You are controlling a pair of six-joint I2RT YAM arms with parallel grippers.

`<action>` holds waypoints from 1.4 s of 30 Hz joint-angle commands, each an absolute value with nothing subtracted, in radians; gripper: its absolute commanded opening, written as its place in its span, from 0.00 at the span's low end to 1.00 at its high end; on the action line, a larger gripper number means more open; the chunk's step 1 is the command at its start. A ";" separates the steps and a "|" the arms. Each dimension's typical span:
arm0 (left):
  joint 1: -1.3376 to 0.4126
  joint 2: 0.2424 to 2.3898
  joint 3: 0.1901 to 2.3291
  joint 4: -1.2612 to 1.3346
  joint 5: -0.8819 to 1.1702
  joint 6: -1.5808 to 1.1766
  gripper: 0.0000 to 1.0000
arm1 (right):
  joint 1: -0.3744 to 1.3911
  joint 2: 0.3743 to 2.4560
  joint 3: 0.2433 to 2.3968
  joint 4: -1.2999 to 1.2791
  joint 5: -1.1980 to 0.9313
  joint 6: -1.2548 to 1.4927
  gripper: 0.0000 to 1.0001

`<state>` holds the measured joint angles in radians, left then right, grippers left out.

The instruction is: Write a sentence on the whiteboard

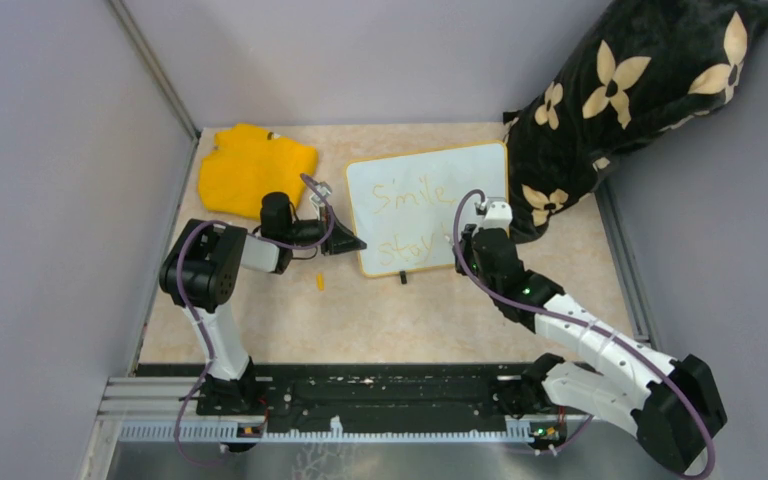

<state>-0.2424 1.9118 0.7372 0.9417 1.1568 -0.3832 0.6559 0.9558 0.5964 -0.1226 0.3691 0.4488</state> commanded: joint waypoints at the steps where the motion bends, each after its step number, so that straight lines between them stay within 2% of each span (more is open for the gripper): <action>1: -0.259 1.924 0.737 0.860 1.106 -0.359 0.00 | 0.646 0.929 0.578 -0.125 0.359 0.464 0.00; 13: -0.265 1.919 0.735 0.857 1.105 -0.356 0.00 | 0.647 0.906 0.562 -0.152 0.351 0.470 0.00; 22: -0.265 1.918 0.735 0.854 1.105 -0.353 0.00 | 0.646 0.869 0.639 -0.181 0.390 0.458 0.00; 42: -0.265 1.919 0.737 0.850 1.104 -0.351 0.00 | 0.646 0.959 0.693 -0.141 0.426 0.456 0.00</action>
